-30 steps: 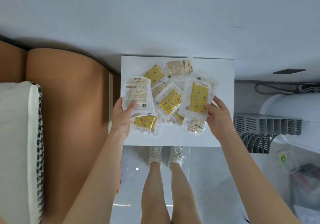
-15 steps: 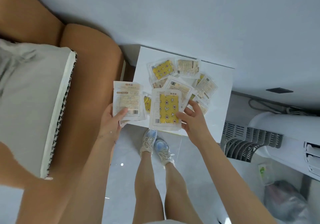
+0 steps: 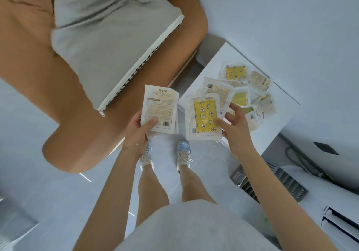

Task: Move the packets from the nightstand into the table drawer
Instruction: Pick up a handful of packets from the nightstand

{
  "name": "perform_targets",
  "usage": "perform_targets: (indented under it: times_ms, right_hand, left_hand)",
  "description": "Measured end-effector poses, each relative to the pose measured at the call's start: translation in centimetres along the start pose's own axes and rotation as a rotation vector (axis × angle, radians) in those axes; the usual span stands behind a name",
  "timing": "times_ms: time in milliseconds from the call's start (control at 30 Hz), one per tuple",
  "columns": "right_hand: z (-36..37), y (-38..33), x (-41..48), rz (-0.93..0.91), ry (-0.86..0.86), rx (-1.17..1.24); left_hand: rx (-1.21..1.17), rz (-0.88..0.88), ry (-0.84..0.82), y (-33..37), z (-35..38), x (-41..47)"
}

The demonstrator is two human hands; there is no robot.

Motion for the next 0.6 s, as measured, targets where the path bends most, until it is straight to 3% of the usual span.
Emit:
perform_targets:
  times_ms: [300,600]
  right_hand:
    - [14.6,3.5,-4.6,0.012,-0.211,-0.179]
    - [32.1,14.9,-12.8,0.052,-0.362,-0.337]
  left_hand:
    - [-0.201,0.122,0.145,1.8,-14.5,-4.3]
    - [-0.318,0.152,0.328,-2.4,-36.1,-10.6]
Point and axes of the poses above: each hand's wrist, its own x-axis towards the middle knuckle, its own z-axis out of the palm, y = z × x, the point moved 6 cm from there along x, towards the middle knuckle, and after that the axes turned 9 degrees about x, right-handed, at the moved point
